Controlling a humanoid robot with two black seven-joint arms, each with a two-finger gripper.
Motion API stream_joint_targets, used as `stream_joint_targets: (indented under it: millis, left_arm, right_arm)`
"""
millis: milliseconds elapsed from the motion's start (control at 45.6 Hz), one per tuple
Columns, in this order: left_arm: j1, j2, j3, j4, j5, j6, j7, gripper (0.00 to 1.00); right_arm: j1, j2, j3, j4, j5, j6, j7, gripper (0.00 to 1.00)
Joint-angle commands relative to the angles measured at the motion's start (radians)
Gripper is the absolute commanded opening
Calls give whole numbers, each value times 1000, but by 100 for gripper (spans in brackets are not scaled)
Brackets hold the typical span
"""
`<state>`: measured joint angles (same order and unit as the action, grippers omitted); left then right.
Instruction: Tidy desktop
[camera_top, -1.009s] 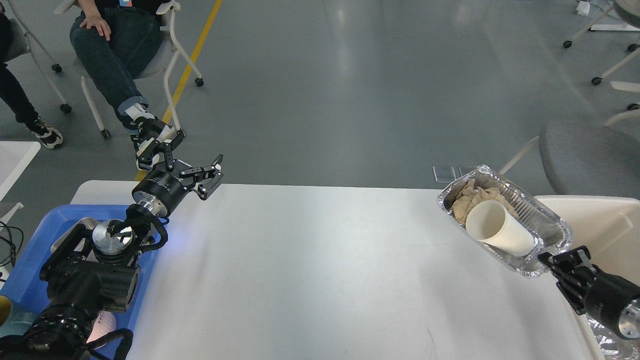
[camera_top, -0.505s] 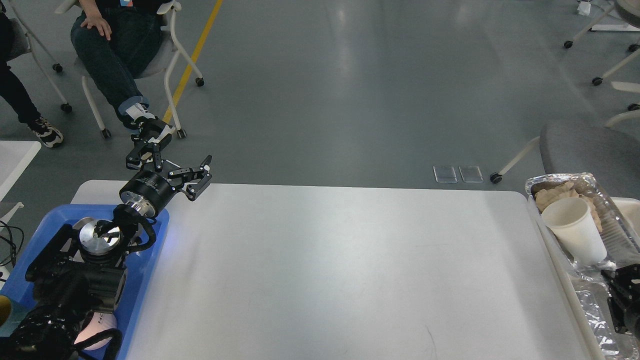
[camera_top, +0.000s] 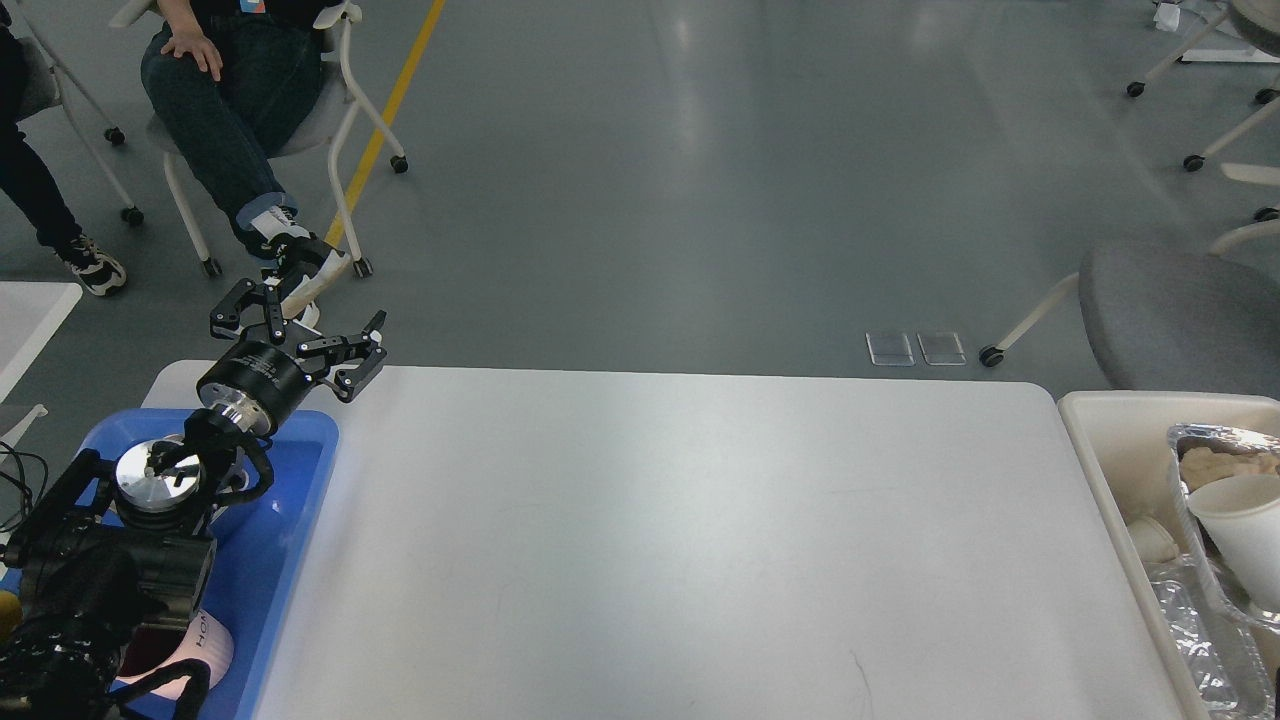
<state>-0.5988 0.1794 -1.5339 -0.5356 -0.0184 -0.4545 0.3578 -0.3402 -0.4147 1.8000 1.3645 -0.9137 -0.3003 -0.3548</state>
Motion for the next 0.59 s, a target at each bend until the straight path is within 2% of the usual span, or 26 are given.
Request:
stream_joint_targets:
  millis: [0, 373, 461, 571]
  left_arm:
    - [8, 14, 0, 0, 0, 2, 1, 97]
    - [25, 58, 1, 0, 0, -1, 1, 97]
    - [22, 61, 1, 0, 0, -1, 3, 97]
    - [21, 63, 1, 0, 0, -1, 3, 97]
  right_arm:
    - [35, 1, 4, -70, 1, -5, 2, 0]
    - [142, -9, 2, -203, -1, -2, 3, 0]
    - [142, -10, 6, -202, -1, -2, 3, 15]
    - [132, -6, 9, -191, -1, -3, 11, 18]
